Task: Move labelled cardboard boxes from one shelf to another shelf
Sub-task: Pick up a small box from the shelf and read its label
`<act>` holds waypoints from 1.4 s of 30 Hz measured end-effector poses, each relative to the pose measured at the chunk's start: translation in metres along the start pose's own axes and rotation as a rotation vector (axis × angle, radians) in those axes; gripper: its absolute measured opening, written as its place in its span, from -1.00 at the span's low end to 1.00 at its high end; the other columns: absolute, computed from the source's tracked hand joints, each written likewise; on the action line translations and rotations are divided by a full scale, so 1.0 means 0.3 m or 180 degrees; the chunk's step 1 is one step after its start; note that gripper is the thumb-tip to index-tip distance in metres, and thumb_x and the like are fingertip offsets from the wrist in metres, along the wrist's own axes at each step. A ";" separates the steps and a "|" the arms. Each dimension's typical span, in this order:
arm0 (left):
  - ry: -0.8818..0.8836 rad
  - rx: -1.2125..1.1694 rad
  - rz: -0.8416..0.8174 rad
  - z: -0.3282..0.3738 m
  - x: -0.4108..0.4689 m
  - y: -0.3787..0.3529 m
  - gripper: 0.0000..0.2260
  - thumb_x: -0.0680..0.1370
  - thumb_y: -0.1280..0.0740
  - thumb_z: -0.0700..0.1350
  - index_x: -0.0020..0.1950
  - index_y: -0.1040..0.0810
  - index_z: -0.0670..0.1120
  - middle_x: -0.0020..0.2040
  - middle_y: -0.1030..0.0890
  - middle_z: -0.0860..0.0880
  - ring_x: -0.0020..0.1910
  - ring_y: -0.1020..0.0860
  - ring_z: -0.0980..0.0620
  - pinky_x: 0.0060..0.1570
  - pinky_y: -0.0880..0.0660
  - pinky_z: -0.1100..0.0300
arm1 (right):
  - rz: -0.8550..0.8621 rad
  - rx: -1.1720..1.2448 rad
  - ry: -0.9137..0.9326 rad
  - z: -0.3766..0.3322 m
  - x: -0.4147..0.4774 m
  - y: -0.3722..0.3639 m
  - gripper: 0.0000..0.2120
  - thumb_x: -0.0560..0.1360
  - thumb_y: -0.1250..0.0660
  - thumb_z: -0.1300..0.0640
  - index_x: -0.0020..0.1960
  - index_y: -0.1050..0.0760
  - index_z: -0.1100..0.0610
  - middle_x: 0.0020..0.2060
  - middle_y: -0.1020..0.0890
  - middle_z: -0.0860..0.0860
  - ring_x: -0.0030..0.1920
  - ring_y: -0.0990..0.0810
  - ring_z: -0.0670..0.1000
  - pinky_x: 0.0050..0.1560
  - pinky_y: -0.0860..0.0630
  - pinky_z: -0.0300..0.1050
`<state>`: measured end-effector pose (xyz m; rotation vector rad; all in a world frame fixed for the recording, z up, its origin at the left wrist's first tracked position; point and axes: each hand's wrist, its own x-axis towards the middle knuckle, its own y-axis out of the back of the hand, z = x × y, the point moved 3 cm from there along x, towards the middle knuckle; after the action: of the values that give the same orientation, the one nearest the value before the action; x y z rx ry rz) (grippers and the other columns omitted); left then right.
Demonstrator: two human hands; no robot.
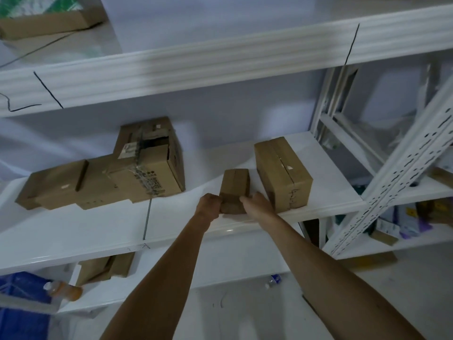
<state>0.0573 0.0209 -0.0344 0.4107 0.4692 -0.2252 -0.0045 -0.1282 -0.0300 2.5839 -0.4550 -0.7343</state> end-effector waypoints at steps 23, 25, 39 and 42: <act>-0.0741 -0.1147 -0.0577 0.021 -0.245 0.255 -0.53 0.60 -0.45 -0.10 0.47 -0.46 -0.20 0.31 -0.61 -0.23 0.23 -0.64 -0.19 0.18 -0.61 0.05 | 0.0234 0.1282 0.0753 -0.129 -0.312 0.000 -0.58 0.57 -0.38 0.14 0.40 -0.44 0.13 0.07 -0.61 -0.01 0.02 -0.60 -0.04 0.13 -0.57 -0.05; -0.0837 -0.1050 -0.0610 0.037 -0.270 0.255 -0.51 0.59 -0.45 -0.07 0.47 -0.46 -0.21 0.28 -0.62 -0.21 0.21 -0.65 -0.16 0.20 -0.61 0.06 | 0.0186 0.1321 0.0859 -0.131 -0.321 0.020 -0.61 0.58 -0.37 0.15 0.39 -0.45 0.12 0.01 -0.60 -0.07 -0.03 -0.60 -0.09 0.04 -0.55 -0.13; -0.1506 -0.0938 -0.0823 0.144 -0.451 0.206 -0.57 0.58 -0.46 -0.04 0.41 -0.55 -0.17 0.28 -0.67 -0.13 0.24 -0.66 -0.06 0.22 -0.62 0.11 | -0.0366 0.1619 0.1312 -0.135 -0.343 0.181 -0.39 0.32 -0.43 -0.15 0.33 -0.56 0.03 0.14 -0.72 -0.02 0.19 -0.66 -0.02 0.29 -0.54 -0.06; -0.1517 -0.1047 -0.0901 0.138 -0.468 0.192 -0.65 0.59 -0.45 -0.03 0.35 -0.61 -0.11 0.25 -0.69 -0.11 0.24 -0.67 -0.05 0.20 -0.62 0.11 | -0.0610 0.1618 0.1405 -0.126 -0.357 0.187 -0.32 0.30 -0.50 -0.18 0.37 -0.55 0.03 0.14 -0.75 -0.06 0.15 -0.71 -0.07 0.19 -0.59 -0.13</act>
<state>-0.0310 0.0707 0.0857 -0.0393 0.0869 -0.4981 -0.0809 -0.1210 0.0708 3.1801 -0.2785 -0.0826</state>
